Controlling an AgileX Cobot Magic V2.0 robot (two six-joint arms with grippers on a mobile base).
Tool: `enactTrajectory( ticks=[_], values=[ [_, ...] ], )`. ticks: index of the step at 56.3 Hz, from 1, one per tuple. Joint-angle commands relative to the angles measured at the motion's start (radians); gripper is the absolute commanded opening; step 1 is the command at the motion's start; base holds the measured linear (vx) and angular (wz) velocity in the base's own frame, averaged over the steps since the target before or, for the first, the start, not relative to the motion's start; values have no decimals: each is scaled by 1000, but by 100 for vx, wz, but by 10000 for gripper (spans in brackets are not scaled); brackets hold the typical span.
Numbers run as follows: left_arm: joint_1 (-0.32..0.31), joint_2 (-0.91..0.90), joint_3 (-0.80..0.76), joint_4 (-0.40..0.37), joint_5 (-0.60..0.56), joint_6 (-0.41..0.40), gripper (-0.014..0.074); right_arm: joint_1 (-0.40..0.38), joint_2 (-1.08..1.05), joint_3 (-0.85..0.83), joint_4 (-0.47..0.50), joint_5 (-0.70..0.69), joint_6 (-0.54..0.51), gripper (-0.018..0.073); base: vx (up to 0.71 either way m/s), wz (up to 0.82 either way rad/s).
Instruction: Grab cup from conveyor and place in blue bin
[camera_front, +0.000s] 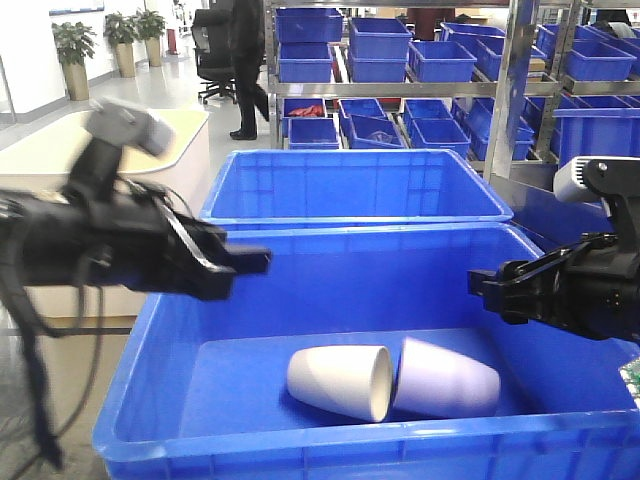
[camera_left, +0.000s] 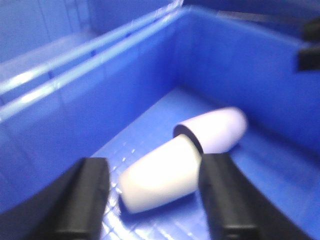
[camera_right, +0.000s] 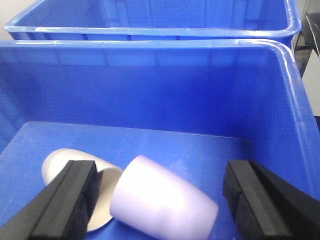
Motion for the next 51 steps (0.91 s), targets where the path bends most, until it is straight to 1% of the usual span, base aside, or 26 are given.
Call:
enactTrajectory(
  ticks=[1,8,12,16,23,28,32,38,44,51],
  values=[
    [-5,-92,-34,-34,-39,-21,340,0,-28,-32,5,-82,0,581,0,0],
    [-5,-165,-26,-34,-28,-21,222,0,-28,-32,5,-82,0,581,0,0],
    [-5,-218,6,-35,-49,-21,167,0,-28,-32,5,-82,0,581,0,0],
    [-5,-279,62,-39,-54,-36,119,0,-28,-32,5,-82,0,581,0,0],
    [-5,-404,194,-45,-54,-99,49,0,-28,-32,5,-82,0,581,0,0],
    [-5,-528,299,-45,-57,-108,-10,0,-28,-32,5,-82,0,581,0,0],
    [-5,-630,378,-44,-55,-107,-9,0,-28,-32,5,-82,0,581,0,0],
    [-5,-750,455,-43,-39,-107,-8,0,-28,-32,5,-82,0,581,0,0],
    [-5,-843,487,-39,-28,-105,-8,0,-28,-32,5,-82,0,581,0,0],
    [-5,-913,488,-7,-30,-105,-8,0,-28,-32,5,-82,0,581,0,0]
  ],
)
